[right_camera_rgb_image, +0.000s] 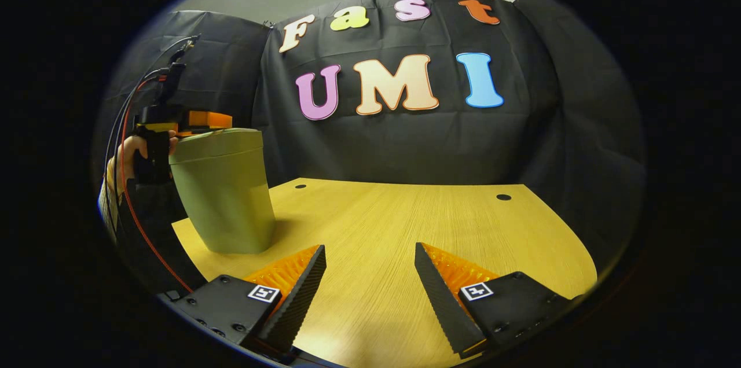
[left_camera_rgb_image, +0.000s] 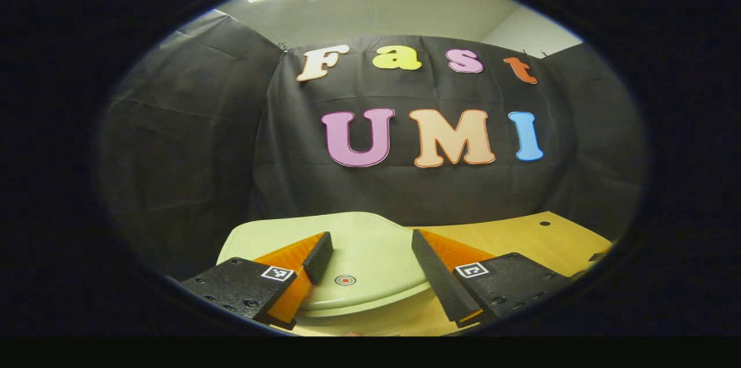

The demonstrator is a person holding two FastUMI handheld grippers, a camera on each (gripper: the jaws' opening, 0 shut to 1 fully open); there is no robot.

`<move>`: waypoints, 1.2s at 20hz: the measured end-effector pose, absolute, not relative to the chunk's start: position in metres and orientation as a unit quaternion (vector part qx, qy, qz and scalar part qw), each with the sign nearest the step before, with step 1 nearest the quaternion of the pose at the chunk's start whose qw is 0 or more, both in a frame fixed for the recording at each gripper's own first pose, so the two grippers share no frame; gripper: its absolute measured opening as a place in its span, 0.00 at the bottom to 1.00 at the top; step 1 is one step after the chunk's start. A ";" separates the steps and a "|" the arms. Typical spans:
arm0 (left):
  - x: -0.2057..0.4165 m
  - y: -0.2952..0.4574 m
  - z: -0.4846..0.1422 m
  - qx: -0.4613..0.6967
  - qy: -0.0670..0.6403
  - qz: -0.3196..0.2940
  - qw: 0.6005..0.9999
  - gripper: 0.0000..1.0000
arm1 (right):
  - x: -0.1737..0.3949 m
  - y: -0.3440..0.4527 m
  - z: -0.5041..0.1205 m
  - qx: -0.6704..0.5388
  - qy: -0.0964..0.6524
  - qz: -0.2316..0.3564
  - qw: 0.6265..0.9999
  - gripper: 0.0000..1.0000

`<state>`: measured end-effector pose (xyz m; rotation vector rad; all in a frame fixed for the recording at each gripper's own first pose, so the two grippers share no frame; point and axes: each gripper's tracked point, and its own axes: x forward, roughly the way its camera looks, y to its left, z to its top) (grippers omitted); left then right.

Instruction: Press the lid of the desktop garbage bin to open it, pick up the crumpled paper on the desktop and throw it into the bin, then pick up the pop can on the desktop and drop it into the bin, and finally close the garbage bin lid.

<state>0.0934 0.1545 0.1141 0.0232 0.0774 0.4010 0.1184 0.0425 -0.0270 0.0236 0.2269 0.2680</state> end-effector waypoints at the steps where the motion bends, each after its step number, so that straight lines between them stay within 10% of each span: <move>1: 0.093 0.154 0.117 0.018 0.039 0.197 0.980 0.86 | 0.120 0.043 -0.027 0.011 0.113 0.133 0.985 0.97; 9: 0.076 0.078 0.159 0.046 -0.020 0.092 0.994 0.93 | 0.126 0.042 -0.034 -0.001 0.121 0.121 0.985 0.98; 24: 0.067 -0.021 0.012 0.038 0.005 -0.032 0.999 0.94 | 0.134 0.072 -0.033 -0.022 0.099 0.136 0.986 0.97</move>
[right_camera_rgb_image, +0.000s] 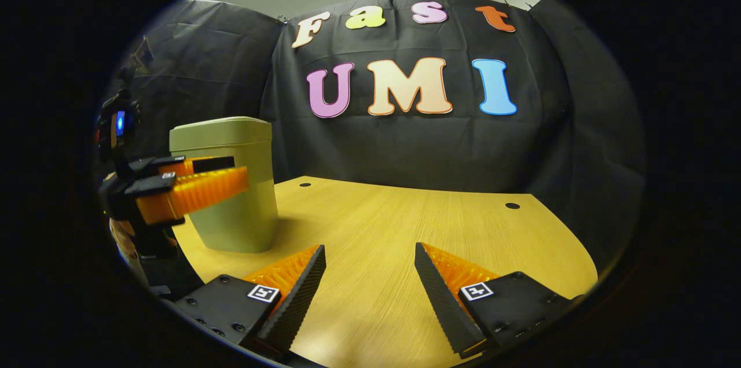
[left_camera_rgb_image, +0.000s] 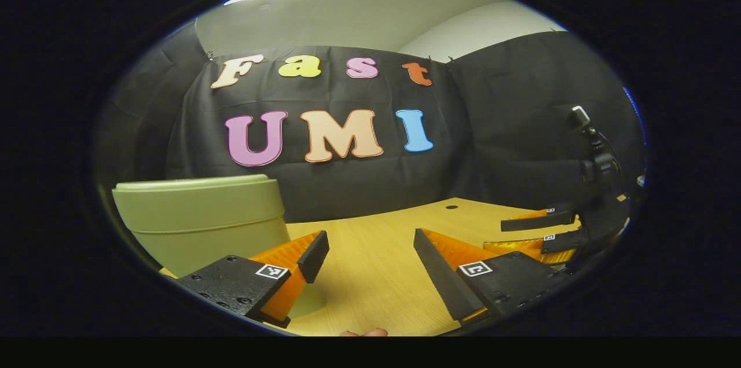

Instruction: Press the lid of the desktop garbage bin to open it, pick up the crumpled paper on the desktop and throw it into the bin, then pick up the pop can on the desktop and drop it into the bin, and finally close the garbage bin lid.

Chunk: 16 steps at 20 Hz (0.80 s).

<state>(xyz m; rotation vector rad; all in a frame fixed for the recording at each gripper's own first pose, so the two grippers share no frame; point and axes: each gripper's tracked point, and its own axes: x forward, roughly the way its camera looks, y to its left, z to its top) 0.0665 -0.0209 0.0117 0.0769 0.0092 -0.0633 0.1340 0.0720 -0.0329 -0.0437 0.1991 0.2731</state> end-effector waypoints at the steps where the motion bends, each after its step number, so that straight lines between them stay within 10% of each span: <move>1: 0.067 -0.021 0.005 0.032 0.005 -0.034 0.999 0.93 | 0.135 0.070 -0.034 -0.028 0.099 0.131 0.986 0.99; 16: 0.069 -0.013 -0.024 0.020 0.023 -0.051 0.998 0.92 | 0.146 0.047 -0.043 -0.016 0.107 0.099 0.989 0.98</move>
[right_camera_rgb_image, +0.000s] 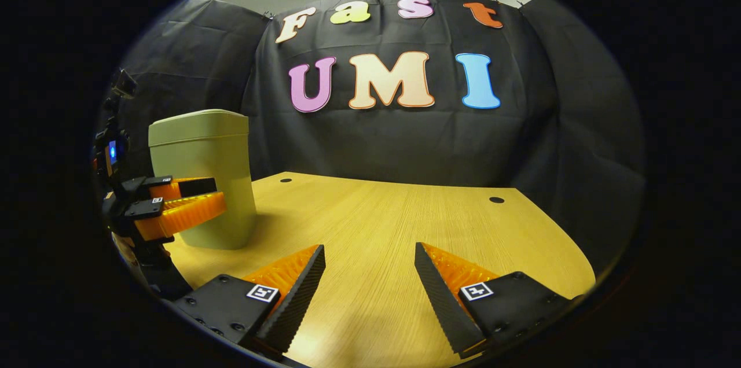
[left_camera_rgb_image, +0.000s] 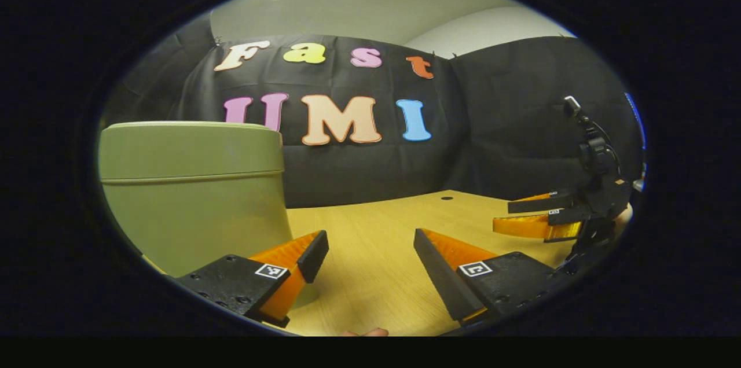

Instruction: Press the lid of the desktop garbage bin to open it, pick up the crumpled paper on the desktop and throw it into the bin, then pick up the pop can on the desktop and drop it into the bin, and finally close the garbage bin lid.

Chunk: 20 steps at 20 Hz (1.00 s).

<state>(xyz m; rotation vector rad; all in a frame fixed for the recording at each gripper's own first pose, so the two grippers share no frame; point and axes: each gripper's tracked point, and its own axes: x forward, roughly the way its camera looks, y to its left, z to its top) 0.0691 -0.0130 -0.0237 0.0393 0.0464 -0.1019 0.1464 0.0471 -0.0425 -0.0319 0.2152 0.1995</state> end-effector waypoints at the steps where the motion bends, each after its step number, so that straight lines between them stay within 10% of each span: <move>1: 0.069 -0.014 -0.023 0.019 0.023 -0.052 0.998 0.91 | 0.146 0.049 -0.042 -0.017 0.107 0.101 0.989 0.98; 20: 0.070 -0.022 -0.029 0.009 0.037 -0.057 0.998 0.92 | 0.142 0.041 -0.033 -0.004 0.095 0.098 0.991 0.98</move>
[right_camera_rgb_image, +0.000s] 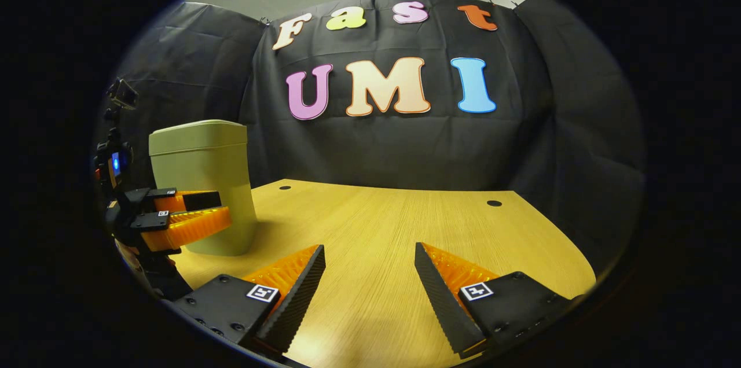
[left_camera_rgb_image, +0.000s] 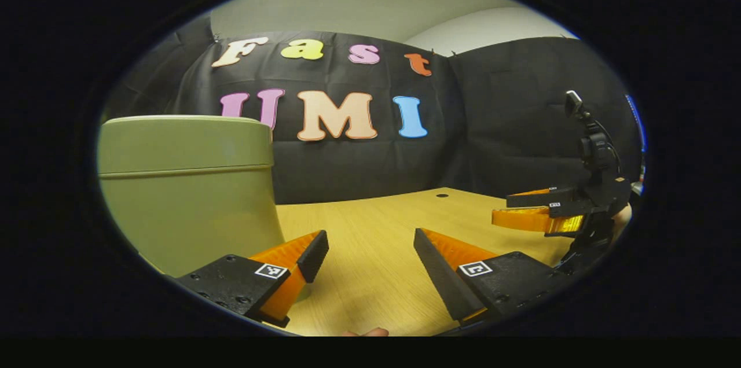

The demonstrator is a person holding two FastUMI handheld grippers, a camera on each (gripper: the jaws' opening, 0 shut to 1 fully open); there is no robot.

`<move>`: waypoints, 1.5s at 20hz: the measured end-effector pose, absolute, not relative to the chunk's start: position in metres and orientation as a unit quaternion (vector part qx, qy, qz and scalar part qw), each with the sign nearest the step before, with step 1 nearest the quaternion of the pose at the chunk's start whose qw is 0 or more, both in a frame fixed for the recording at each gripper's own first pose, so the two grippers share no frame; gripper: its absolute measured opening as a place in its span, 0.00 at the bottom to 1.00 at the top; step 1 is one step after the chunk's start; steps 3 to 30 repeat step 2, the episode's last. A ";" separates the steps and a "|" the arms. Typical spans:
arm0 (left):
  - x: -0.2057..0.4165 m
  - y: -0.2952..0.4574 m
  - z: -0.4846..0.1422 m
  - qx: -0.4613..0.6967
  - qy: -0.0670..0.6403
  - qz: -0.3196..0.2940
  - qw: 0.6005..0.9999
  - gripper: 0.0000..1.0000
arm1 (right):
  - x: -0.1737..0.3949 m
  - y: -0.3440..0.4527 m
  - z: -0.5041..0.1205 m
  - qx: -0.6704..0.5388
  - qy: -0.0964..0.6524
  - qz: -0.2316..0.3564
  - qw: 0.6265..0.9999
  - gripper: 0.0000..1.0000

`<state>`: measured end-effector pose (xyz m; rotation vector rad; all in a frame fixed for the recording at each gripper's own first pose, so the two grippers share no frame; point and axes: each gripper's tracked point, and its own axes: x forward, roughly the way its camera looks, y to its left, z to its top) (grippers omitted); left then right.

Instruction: Press the lid of the desktop garbage bin to open it, pick up the crumpled paper on the desktop and throw it into the bin, then pick up the pop can on the desktop and drop it into the bin, and finally close the garbage bin lid.

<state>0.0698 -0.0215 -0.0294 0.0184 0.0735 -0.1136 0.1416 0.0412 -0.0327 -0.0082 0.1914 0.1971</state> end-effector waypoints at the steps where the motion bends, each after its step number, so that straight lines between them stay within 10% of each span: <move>1: 0.070 -0.022 -0.029 0.009 0.037 -0.057 0.998 0.95 | 0.142 0.041 -0.033 -0.006 0.096 0.098 0.990 0.98; 30: 0.070 -0.022 -0.030 0.009 0.038 -0.056 0.998 0.89 | 0.142 0.041 -0.034 -0.008 0.098 0.099 0.990 0.98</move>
